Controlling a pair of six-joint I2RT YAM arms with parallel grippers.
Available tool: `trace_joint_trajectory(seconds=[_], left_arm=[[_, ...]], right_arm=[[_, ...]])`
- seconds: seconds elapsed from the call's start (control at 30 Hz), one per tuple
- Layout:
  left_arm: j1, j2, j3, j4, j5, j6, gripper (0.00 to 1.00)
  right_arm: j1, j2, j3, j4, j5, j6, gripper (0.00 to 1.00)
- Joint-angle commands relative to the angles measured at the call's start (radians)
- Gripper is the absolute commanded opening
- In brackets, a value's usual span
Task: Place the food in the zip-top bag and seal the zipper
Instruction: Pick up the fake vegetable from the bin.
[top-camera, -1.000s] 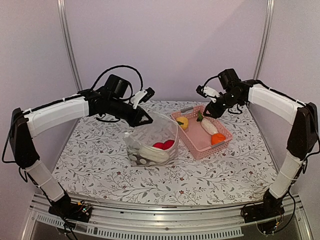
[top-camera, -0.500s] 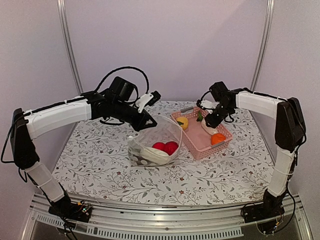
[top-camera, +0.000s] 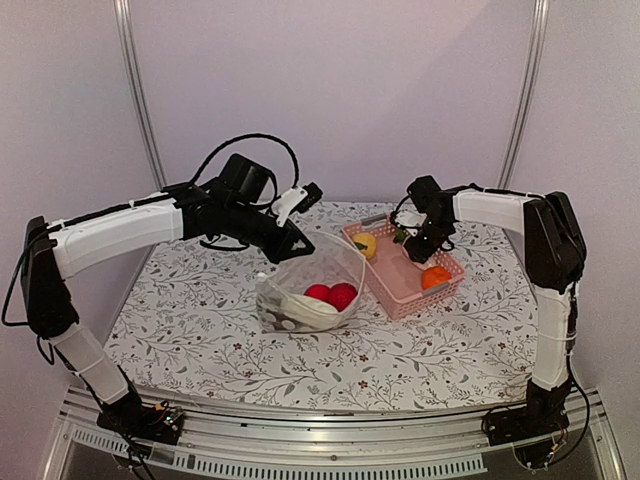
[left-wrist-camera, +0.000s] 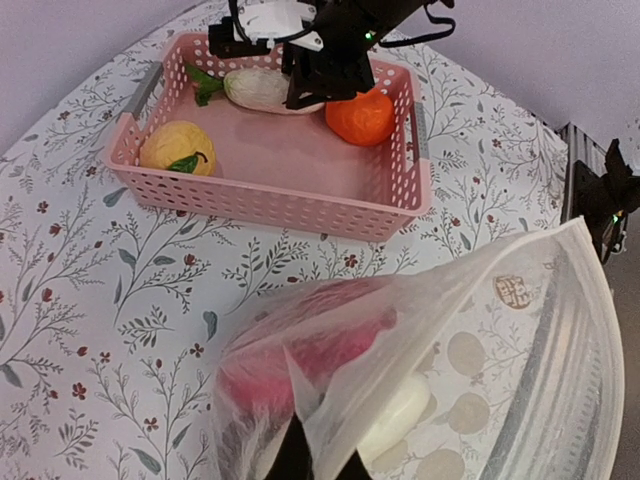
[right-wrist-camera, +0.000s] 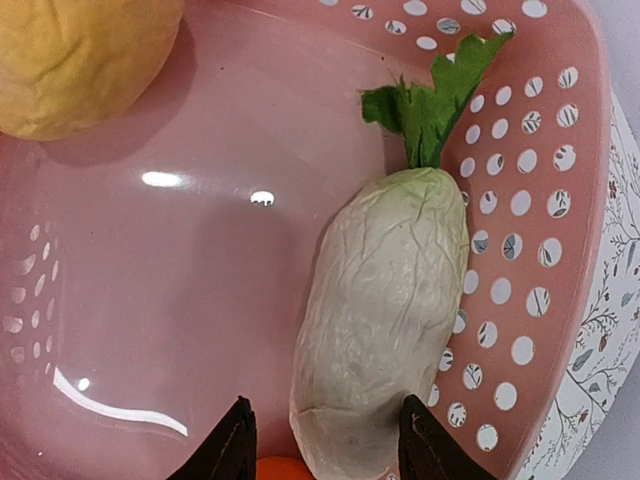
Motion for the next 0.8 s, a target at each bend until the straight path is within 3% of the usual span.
trace_joint_trajectory(seconds=[0.0, 0.17, 0.3, 0.77], left_arm=[[-0.012, -0.017, -0.013, -0.013, 0.007, 0.008, 0.0], [-0.015, -0.014, -0.015, -0.015, 0.01, 0.01, 0.0], [-0.019, -0.012, -0.014, -0.017, 0.011, 0.01, 0.0], [-0.032, 0.0, -0.013, -0.022, 0.031, 0.011, 0.0]], right_arm=[[-0.009, 0.046, 0.026, 0.002, 0.038, 0.023, 0.48], [-0.009, 0.067, 0.036, 0.002, 0.045, 0.027, 0.51], [-0.009, 0.079, 0.054, -0.001, 0.043, 0.041, 0.64], [-0.02, 0.101, 0.153, 0.0, -0.068, 0.054, 0.64]])
